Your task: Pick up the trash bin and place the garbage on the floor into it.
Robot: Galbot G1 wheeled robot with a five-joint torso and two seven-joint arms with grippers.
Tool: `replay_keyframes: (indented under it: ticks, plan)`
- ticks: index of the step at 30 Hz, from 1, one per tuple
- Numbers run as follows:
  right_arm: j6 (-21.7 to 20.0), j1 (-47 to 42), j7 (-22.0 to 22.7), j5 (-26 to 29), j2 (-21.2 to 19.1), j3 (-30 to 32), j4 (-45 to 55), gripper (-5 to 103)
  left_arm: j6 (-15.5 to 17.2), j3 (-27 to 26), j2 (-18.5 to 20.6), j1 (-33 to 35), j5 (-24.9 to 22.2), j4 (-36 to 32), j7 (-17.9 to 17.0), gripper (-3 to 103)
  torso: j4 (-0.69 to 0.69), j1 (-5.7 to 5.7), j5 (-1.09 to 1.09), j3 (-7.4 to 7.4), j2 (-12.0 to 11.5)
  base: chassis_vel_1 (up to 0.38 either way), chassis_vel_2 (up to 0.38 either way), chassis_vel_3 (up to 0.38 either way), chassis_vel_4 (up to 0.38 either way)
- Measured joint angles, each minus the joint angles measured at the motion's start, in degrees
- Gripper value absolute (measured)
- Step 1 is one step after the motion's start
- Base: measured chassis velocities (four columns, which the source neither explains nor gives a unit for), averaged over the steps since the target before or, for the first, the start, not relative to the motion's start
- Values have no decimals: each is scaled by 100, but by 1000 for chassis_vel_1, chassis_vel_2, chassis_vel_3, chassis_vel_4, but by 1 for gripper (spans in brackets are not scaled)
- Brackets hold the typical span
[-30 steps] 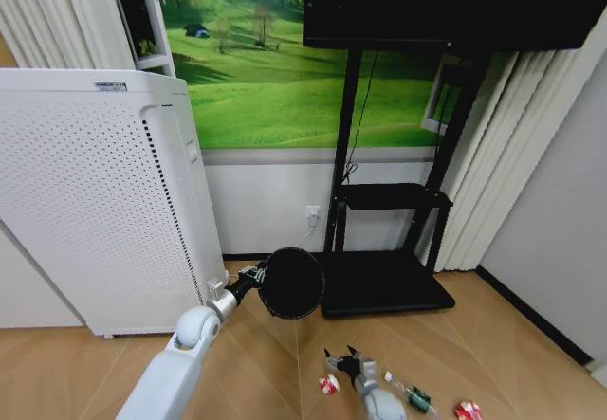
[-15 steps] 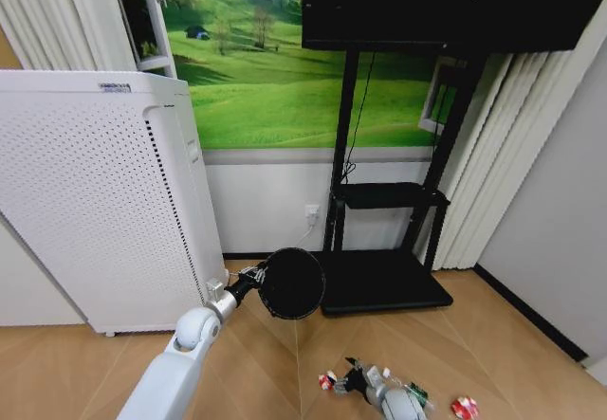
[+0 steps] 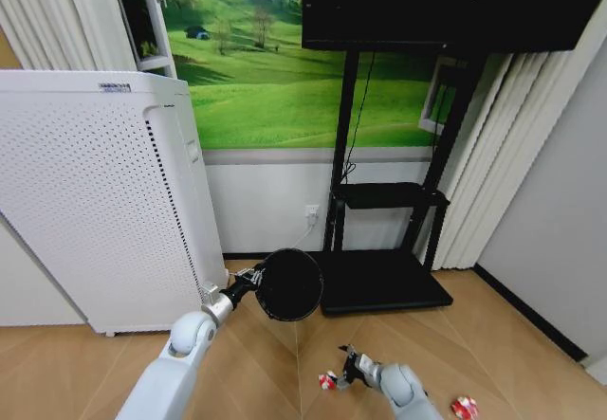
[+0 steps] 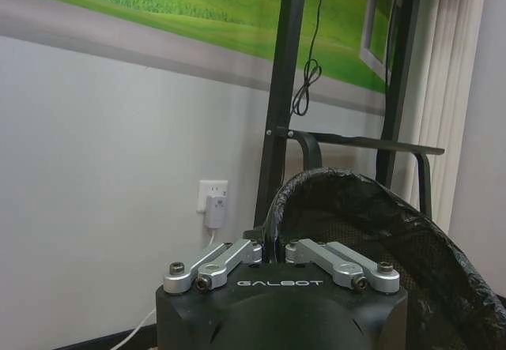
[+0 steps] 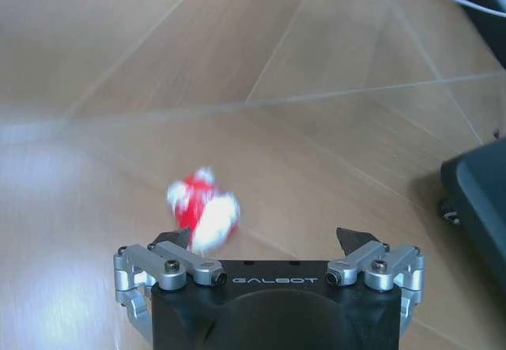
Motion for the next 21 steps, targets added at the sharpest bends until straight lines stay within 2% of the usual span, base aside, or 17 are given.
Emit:
replay_keyframes:
  ticks: [2, 5, 10, 16, 21]
  plan:
    - [172, 4, -150, -645, -8, -129, 139, 100, 6, -1, -13, 26, -16, -11, 6, 7, 0, 0, 1, 0, 0, 0, 0, 0, 0]
    - [204, 28, -262, -897, -49, -369, 235, 100, 7, -2, -35, 38, -10, -12, 8, 7, 0, 0, 0, 0, 0, 0, 0, 0, 0]
    - [93, 131, -290, -913, -70, -826, 182, 100, 7, -11, -70, 55, 17, -12, 16, 7, 0, 0, 0, 0, 0, 0, 0, 0, 0]
    - [69, 448, -28, -945, 139, -1023, -402, 100, 5, -89, -100, 84, 38, 17, 22, 7, 1, 0, 0, 0, 0, 0, 0, 0, 0]
    - [90, 686, 2, -1038, 178, -1076, -829, 100, 5, -186, -71, 121, 37, 25, 30, 7, 1, 0, 0, 0, 0, 0, 0, 0, 0]
